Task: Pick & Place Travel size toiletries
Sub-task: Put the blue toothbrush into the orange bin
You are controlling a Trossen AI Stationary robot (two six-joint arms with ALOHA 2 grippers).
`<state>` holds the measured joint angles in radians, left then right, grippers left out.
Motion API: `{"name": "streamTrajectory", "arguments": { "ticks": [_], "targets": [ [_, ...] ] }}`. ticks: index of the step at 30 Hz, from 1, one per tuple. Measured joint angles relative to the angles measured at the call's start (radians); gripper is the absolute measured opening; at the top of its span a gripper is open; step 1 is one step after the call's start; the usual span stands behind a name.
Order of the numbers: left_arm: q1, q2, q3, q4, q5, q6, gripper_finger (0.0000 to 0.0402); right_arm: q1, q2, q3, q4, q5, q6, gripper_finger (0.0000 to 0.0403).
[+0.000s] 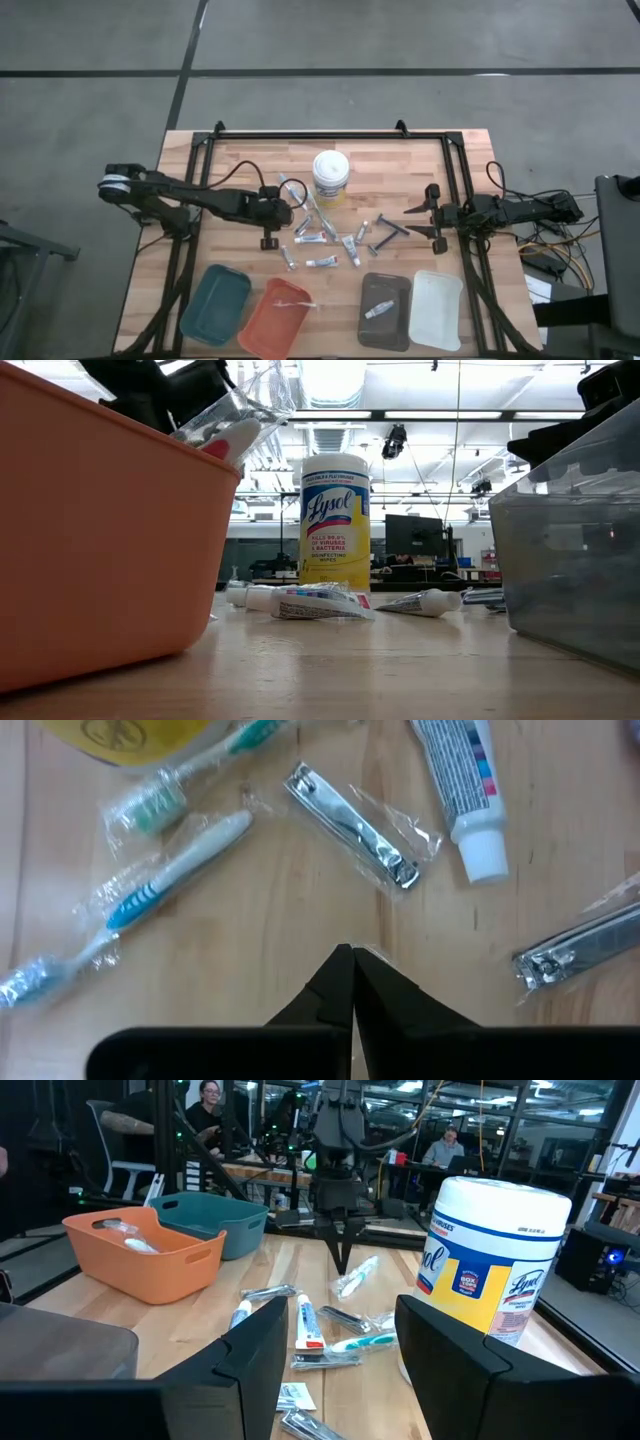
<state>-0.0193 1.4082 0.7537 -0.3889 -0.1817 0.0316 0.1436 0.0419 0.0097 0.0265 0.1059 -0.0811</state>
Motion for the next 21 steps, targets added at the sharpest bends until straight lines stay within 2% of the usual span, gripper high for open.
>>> {"name": "streamTrajectory", "arguments": {
  "ticks": [10, 21],
  "targets": [
    [-0.005, -0.001, 0.006, -0.021, -0.043, -0.011, 0.0037, 0.0, 0.0, 0.0, 0.0, 0.0, 0.001, 0.0183],
    [-0.003, -0.002, -0.025, -0.068, -0.047, -0.109, 0.0137, 0.0, 0.0, 0.0, 0.0, 0.0, 0.0, 0.0183]
  ]
}}
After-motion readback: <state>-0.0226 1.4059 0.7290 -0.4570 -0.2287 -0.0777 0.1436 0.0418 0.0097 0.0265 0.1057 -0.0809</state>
